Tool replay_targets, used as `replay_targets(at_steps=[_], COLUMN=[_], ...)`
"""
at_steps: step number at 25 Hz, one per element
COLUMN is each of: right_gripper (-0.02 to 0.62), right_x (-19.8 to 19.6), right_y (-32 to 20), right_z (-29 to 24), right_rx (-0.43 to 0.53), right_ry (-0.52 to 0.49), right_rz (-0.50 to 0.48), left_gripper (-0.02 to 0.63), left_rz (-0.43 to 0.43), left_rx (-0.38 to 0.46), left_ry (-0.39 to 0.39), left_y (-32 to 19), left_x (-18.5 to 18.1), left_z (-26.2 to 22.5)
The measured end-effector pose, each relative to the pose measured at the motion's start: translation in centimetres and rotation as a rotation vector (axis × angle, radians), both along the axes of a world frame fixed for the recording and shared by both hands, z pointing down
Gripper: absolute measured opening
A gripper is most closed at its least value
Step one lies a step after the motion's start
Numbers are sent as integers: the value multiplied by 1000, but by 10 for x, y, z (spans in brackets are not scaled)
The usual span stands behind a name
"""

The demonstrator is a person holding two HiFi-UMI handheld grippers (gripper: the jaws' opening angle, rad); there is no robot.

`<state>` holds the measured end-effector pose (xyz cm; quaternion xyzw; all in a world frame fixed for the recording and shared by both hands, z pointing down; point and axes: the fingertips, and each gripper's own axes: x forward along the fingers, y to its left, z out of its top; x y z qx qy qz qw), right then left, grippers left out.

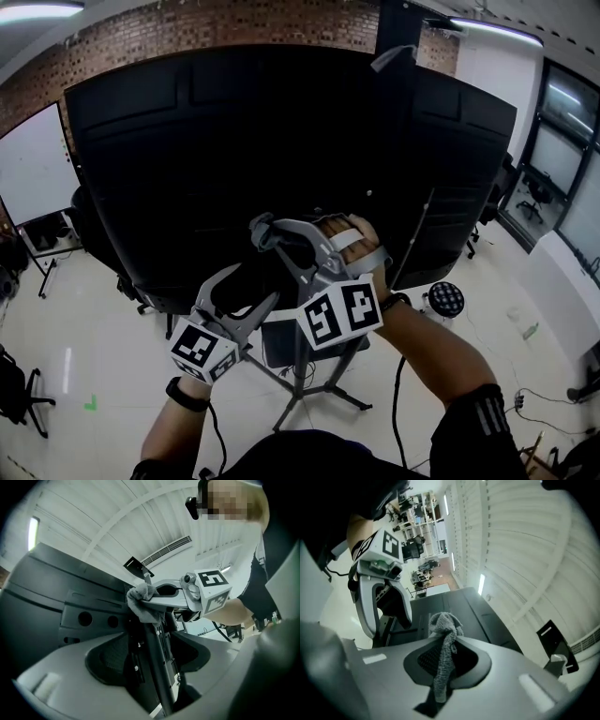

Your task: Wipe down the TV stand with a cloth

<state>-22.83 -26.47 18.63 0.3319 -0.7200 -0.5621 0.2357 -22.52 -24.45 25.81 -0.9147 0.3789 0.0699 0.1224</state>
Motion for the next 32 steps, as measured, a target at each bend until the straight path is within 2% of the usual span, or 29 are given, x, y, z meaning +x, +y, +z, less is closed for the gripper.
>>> replay_targets(at_steps=[4, 9, 12, 16, 20, 23, 29, 32], right_gripper=[20, 20, 21, 20, 20, 18, 18, 18], right_x=[33, 64, 64, 57, 63, 74, 95, 105], right_y=[3, -11, -24, -49, -63, -65, -67, -60], right_z=[-39, -70, -76, -76, -78, -77, -64, -64], right_rx=[-8, -63, -133, -283, -432, -411, -326, -197], right_ry=[-135, -223, -189, -113, -137, -147, -100, -80], right_rz=[-65, -131, -169, -185, -190, -175, -118, -99], left_gripper=[305, 305, 305, 305, 305, 305, 305, 305], left_rz=[-18, -39, -52, -77, -102, -122, -160, -175], left_rx=[23, 35, 40, 45, 35, 29, 15, 10], left_ry=[1, 5, -1, 0, -8, -11, -11, -11], left_y=[4, 2, -1, -4, -2, -2, -4, -4], left_x=[13, 36, 50, 62, 75, 78, 80, 81], left_z=[-15, -27, -32, -34, -33, -29, -22, -18])
